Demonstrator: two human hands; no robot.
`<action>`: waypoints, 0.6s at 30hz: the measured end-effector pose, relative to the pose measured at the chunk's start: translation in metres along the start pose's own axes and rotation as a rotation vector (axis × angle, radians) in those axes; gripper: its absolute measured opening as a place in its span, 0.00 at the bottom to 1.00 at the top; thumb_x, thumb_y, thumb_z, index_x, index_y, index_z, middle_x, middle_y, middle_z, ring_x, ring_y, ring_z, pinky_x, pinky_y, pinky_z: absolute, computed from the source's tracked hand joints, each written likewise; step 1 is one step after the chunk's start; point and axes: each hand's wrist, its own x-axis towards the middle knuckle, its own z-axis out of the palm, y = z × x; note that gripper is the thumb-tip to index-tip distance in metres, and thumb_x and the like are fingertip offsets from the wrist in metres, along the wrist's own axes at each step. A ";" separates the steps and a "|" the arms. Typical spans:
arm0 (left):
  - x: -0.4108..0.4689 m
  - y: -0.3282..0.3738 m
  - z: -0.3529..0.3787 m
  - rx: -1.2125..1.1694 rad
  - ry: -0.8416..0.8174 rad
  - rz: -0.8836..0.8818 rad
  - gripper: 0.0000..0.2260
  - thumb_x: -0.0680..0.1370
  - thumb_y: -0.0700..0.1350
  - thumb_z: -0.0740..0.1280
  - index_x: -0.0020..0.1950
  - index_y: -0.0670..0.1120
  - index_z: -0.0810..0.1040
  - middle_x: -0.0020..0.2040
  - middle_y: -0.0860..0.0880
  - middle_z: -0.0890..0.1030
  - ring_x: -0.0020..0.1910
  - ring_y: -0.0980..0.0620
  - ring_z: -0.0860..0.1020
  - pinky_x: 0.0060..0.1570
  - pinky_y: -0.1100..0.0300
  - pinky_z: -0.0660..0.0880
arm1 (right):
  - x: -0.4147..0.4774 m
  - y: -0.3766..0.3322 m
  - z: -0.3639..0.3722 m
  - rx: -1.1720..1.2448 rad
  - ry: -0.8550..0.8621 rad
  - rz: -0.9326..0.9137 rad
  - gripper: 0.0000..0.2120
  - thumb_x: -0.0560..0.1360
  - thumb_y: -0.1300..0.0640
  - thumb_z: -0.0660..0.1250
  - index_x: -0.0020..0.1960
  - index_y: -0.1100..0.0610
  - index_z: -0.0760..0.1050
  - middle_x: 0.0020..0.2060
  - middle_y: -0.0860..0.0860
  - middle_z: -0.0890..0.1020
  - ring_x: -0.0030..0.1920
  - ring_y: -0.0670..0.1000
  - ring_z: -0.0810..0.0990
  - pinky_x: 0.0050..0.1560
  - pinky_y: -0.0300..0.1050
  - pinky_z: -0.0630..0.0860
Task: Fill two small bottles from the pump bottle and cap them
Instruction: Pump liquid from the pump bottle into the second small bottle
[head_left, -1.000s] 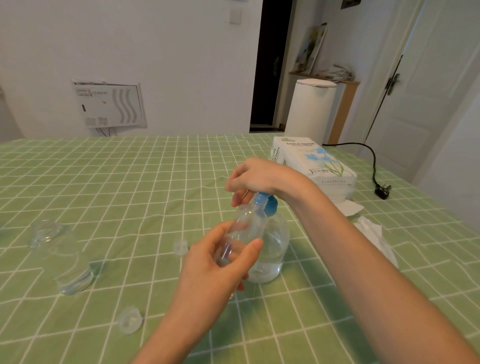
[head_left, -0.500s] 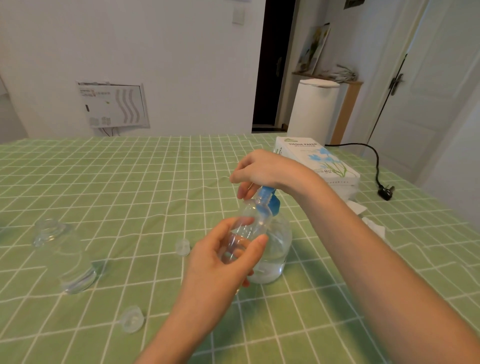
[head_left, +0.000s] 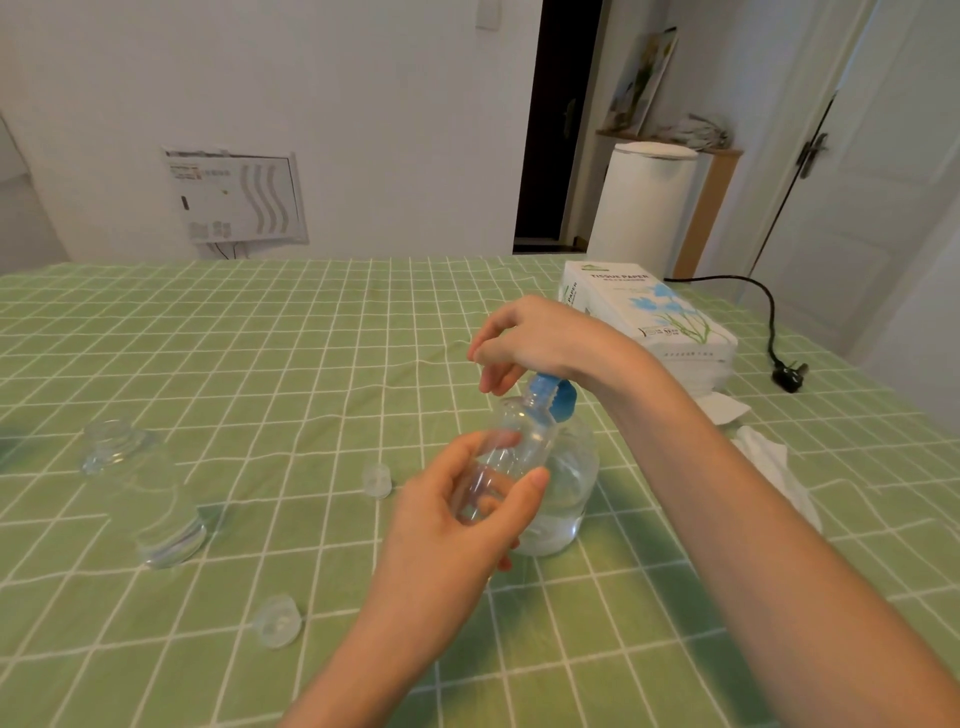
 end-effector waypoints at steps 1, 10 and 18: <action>0.000 0.000 0.000 0.003 -0.001 0.003 0.18 0.61 0.61 0.70 0.49 0.60 0.79 0.30 0.54 0.78 0.27 0.58 0.76 0.27 0.68 0.72 | -0.001 0.000 0.000 0.004 0.005 -0.001 0.05 0.76 0.60 0.64 0.49 0.57 0.77 0.34 0.49 0.83 0.47 0.56 0.82 0.62 0.56 0.75; 0.002 0.006 0.002 -0.021 0.008 0.021 0.16 0.61 0.59 0.69 0.48 0.60 0.80 0.31 0.54 0.79 0.28 0.58 0.75 0.26 0.69 0.72 | 0.000 -0.007 -0.009 -0.014 0.020 -0.004 0.08 0.77 0.58 0.63 0.54 0.59 0.76 0.36 0.51 0.84 0.50 0.57 0.83 0.58 0.51 0.76; 0.001 0.002 0.002 0.012 -0.005 0.028 0.15 0.62 0.59 0.69 0.49 0.62 0.79 0.31 0.56 0.79 0.28 0.59 0.76 0.27 0.68 0.74 | 0.000 -0.003 -0.005 0.038 -0.027 0.014 0.10 0.77 0.59 0.64 0.55 0.63 0.78 0.35 0.52 0.83 0.57 0.63 0.79 0.63 0.57 0.73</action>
